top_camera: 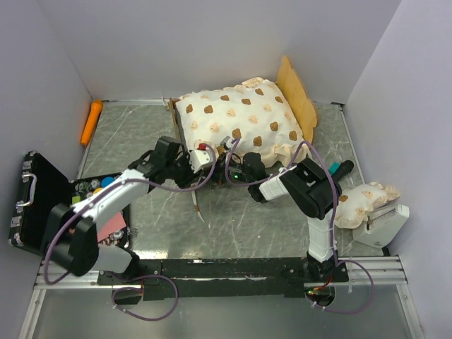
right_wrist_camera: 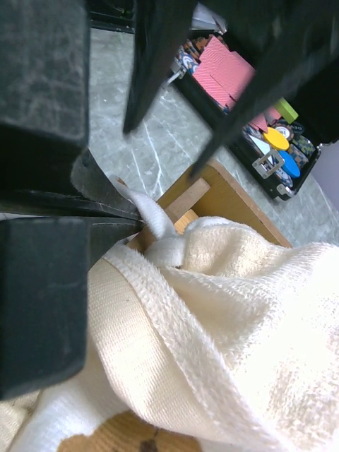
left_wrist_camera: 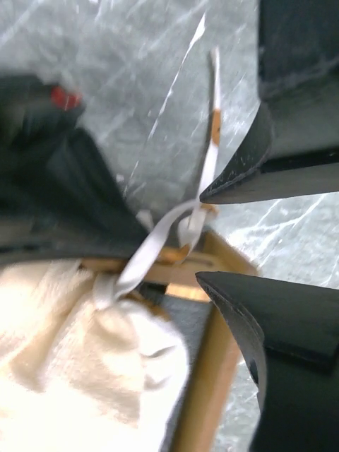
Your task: Set up the pet bed
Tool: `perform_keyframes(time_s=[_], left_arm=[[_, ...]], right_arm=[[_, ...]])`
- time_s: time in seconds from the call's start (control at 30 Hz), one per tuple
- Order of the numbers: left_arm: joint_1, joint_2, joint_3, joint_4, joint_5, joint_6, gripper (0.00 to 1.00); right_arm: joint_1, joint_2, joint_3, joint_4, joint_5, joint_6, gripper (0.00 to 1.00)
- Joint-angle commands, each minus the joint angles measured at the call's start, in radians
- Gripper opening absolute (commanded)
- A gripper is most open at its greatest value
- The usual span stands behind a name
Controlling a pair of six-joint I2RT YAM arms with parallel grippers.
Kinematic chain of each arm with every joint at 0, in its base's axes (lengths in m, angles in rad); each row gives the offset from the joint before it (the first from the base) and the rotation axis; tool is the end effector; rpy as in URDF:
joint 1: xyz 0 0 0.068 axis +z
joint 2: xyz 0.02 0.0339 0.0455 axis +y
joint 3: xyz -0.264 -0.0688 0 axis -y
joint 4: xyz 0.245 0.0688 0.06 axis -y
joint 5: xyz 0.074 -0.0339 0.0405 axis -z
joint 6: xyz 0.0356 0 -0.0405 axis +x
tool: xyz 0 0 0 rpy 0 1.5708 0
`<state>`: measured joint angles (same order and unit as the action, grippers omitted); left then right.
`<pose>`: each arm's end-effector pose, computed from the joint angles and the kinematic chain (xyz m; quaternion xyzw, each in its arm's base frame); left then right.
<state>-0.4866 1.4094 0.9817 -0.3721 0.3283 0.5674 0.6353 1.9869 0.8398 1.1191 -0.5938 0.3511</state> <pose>0.2602 -0.1506 0.2498 0.5129 0.7592 -0.1363 0.3768 0.2985 0.2449 0.1534 -0.2990 0.6498 0.5004 0.4879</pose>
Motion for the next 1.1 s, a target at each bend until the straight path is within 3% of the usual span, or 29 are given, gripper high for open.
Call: perform_keyframes(time_s=[0.0,0.3,0.6,0.73,1.07], left_arm=[[-0.017,-0.128,-0.073,0.075,0.021,0.006,0.48],[-0.035,-0.003,-0.071,0.038,0.031,-0.035,0.34],[-0.047,0.01,-0.09,0.154,-0.172,-0.106,0.37],[-0.046,-0.027,-0.104,0.147,-0.15,-0.097,0.38],[-0.047,-0.076,-0.072,0.039,-0.155,-0.074,0.34]], right_arm=[[0.004,-0.025,0.035,0.042,0.005,-0.004,0.0],[0.004,-0.03,0.038,0.035,0.002,-0.003,0.0],[0.004,-0.028,0.048,0.025,-0.05,-0.018,0.0],[0.007,0.01,0.111,-0.034,-0.133,-0.015,0.0],[0.01,0.029,0.099,-0.034,-0.032,-0.006,0.0]])
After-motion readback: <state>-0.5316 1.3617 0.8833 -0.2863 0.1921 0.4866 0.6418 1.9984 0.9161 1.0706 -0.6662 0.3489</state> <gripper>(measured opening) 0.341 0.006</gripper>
